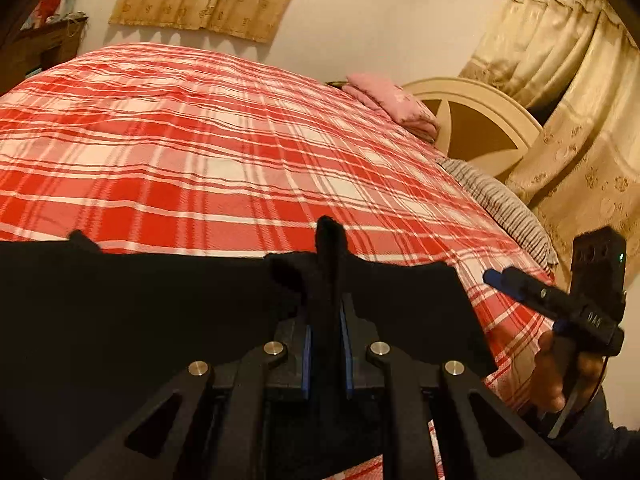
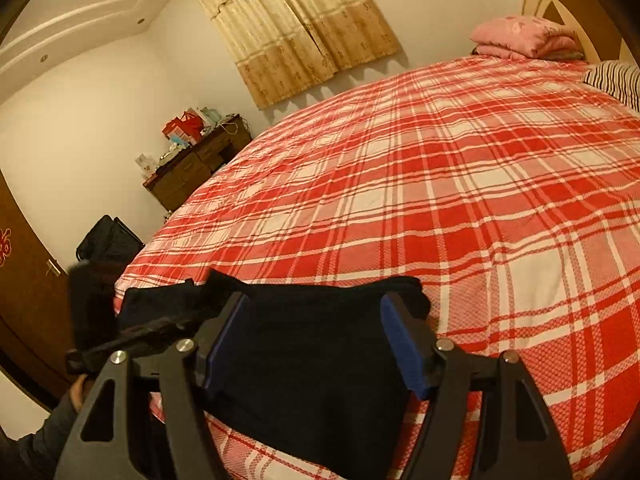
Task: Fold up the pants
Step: 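Lower the folded end onto the pants and open the right gripper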
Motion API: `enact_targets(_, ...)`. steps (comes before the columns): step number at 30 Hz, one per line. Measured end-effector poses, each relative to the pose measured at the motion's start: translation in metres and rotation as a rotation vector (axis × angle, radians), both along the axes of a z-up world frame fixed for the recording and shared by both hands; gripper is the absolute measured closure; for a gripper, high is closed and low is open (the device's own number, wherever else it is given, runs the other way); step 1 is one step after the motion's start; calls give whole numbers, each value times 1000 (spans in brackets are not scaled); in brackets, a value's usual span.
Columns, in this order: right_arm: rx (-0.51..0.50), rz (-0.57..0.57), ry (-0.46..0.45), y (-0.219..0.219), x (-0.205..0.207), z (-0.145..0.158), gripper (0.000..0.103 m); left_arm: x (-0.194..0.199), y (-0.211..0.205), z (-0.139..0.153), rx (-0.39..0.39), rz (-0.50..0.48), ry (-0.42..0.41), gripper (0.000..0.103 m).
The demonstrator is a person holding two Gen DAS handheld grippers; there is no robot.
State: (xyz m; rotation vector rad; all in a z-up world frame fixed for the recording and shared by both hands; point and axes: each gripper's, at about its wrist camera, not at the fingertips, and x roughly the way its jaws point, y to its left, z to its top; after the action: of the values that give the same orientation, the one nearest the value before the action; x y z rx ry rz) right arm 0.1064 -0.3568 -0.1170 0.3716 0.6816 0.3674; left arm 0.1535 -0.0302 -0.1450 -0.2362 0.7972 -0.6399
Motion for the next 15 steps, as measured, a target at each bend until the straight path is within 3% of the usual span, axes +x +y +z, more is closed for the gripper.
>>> enact_targets(8,-39,32,1,8,-2,-8,32,12,16,-13,28,51,52,92)
enact_targets(15,-57,85,25,17,-1,-15,32,10,28,-13,44,84,41,92)
